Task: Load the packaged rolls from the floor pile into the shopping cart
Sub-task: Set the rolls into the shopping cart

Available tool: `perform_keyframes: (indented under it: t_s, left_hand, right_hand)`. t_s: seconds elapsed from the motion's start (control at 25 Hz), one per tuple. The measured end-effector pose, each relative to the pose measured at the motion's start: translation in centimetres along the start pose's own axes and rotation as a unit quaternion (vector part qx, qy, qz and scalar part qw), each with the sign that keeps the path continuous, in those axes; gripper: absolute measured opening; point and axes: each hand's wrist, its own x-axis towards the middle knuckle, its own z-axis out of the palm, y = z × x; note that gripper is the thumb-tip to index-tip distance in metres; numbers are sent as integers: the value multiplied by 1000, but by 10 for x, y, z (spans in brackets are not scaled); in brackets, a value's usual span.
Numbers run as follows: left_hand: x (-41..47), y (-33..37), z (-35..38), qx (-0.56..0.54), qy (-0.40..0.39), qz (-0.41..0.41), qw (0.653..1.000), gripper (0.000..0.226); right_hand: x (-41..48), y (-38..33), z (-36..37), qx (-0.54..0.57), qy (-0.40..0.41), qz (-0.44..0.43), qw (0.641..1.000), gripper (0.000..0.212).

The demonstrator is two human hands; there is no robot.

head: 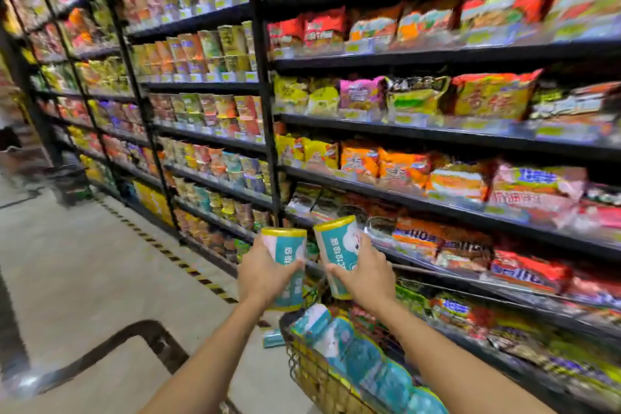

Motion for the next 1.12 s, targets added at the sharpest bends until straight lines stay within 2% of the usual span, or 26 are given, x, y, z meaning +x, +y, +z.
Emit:
perform_keyframes:
  t_s: [0.2, 0.36, 0.64, 0.84, 0.96, 1.12]
  left_hand:
    - [-4, 52, 103, 36, -122, 58, 990, 66]
    - [-15, 70, 175, 56, -222, 106, 968, 78]
    - [-42, 52, 261, 124, -376, 155, 905, 75]
    - [-74, 20, 297, 195, -447, 151, 860, 77]
    - [-90, 4, 317, 224, -496, 122, 830, 73]
    - [-107, -11, 329, 219, -514, 70, 826, 70]
  right_hand:
    - [-2, 93, -44, -25, 53, 122, 991, 90]
    - [-17, 141, -51, -57, 71, 229, 969, 77]
    - [-64, 197, -25, -89, 62, 426, 898, 75]
    - [-105, 217, 12, -67, 8, 539, 840, 82]
    - [-125, 229, 26, -45, -2, 585, 810, 72]
    - [-130, 239, 31, -66, -48, 603, 794, 66]
